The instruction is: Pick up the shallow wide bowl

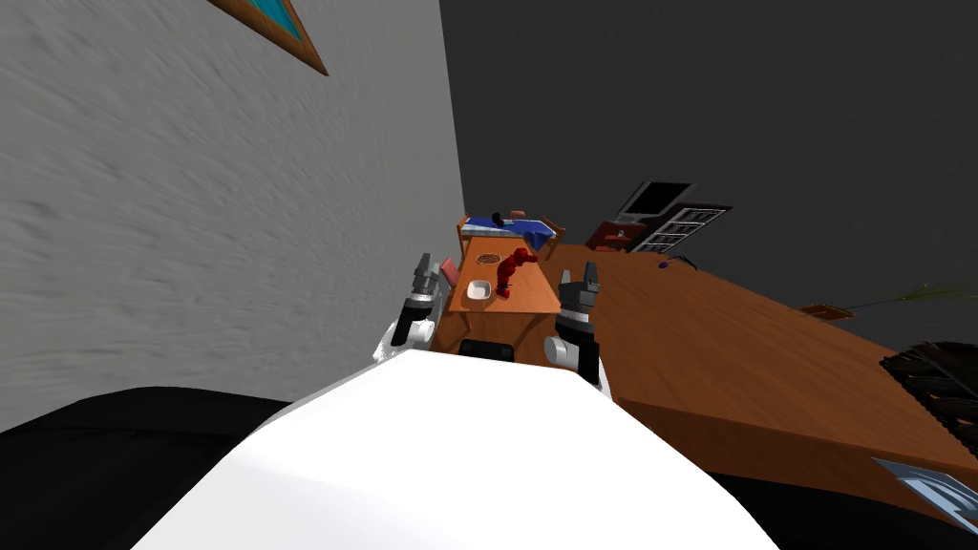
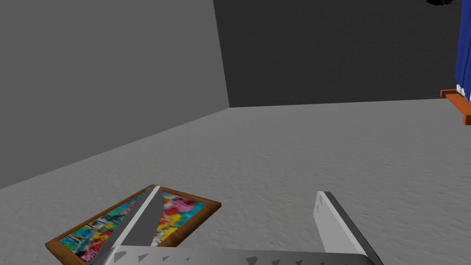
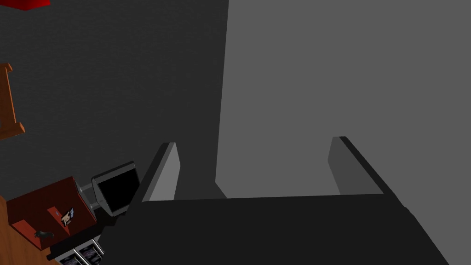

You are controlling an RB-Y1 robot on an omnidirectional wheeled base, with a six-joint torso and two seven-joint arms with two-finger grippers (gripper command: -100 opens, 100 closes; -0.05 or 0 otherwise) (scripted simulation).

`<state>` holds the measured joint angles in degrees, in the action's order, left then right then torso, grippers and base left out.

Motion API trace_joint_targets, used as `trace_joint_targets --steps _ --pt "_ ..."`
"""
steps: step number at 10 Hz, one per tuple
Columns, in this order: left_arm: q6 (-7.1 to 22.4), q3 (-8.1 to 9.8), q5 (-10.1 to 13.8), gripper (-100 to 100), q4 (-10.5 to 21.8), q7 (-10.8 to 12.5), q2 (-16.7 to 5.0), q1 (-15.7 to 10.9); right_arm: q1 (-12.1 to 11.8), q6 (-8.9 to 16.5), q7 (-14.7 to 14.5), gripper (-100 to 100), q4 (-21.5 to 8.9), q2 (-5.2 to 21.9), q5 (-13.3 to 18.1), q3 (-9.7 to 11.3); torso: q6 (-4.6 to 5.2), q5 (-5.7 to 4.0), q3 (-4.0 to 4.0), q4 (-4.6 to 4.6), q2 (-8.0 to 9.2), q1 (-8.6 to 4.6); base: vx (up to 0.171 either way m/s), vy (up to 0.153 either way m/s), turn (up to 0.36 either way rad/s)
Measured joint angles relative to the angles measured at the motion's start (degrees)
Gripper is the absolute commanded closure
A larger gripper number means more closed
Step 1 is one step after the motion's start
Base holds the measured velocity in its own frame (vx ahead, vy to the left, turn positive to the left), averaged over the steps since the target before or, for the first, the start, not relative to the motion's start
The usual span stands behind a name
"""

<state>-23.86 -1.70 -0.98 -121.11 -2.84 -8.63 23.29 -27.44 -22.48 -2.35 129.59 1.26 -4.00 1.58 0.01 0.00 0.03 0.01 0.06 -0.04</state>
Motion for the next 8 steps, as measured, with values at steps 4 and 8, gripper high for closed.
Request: trace_joint_targets --steps 4,8 --pt "5.8 1.33 -0.1 -100 4.4 -1.0 -1.2 -2.4 0.0 0.0 0.0 0 0.0 0.0 0.0 0.0 -0.02 0.0 0.0 0.0 0.0 0.01 -0.022 -0.017 -0.02" --pt "11.7 2.17 -0.6 -100 9.8 -2.3 -0.9 -5.7 0.0 0.0 0.0 0 0.0 0.0 0.0 0.0 -0.01 -0.01 -0.01 0.0 -0.02 -0.05 -0.016 -0.024 -0.015"
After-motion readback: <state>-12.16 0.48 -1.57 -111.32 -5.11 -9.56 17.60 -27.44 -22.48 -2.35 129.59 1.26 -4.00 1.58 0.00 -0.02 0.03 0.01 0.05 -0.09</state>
